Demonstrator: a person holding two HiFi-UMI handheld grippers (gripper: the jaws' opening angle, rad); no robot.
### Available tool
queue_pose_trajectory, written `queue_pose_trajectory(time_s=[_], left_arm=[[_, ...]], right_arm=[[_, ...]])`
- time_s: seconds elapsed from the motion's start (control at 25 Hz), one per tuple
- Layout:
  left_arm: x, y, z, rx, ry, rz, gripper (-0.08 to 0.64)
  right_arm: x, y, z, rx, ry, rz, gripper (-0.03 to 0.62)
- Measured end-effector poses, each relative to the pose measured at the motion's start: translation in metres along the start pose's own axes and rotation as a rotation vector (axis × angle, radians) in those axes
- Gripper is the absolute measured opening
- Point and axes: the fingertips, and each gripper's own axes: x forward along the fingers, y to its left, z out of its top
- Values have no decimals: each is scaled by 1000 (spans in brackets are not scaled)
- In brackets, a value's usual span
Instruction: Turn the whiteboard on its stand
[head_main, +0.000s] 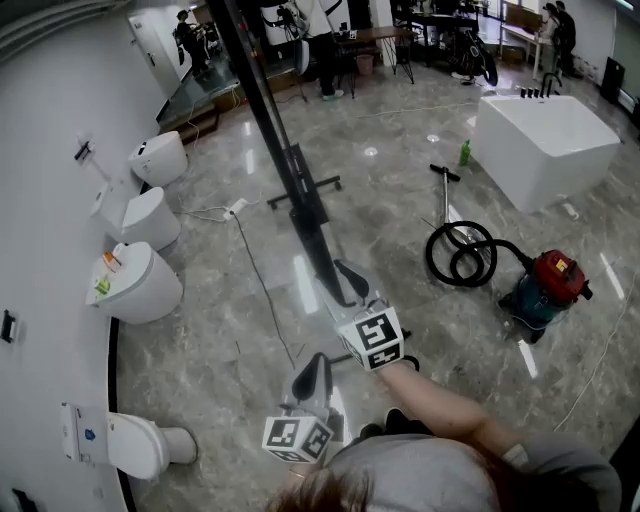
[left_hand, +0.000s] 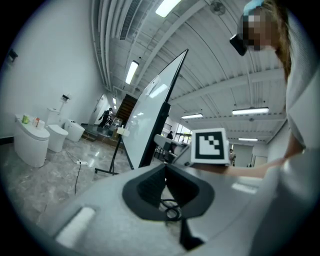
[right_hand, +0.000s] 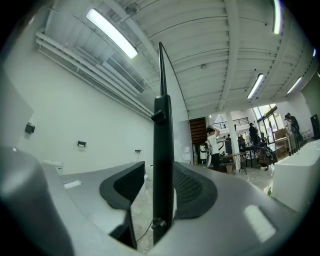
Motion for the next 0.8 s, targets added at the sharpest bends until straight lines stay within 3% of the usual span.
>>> queue_pose_trajectory(time_s=[0.24,0.6,0.8], left_arm=[[10,-6,2,11,-8,-38,-5],[23,-25,4,52,-24,-92,-5],[26,-25,4,70,-18,-80,-5]], right_arm=[[-61,23,8,22,-62,96,10],[-98,36,5,18,-55,159,-5],[-102,40,-2,24,-17,176,-5]])
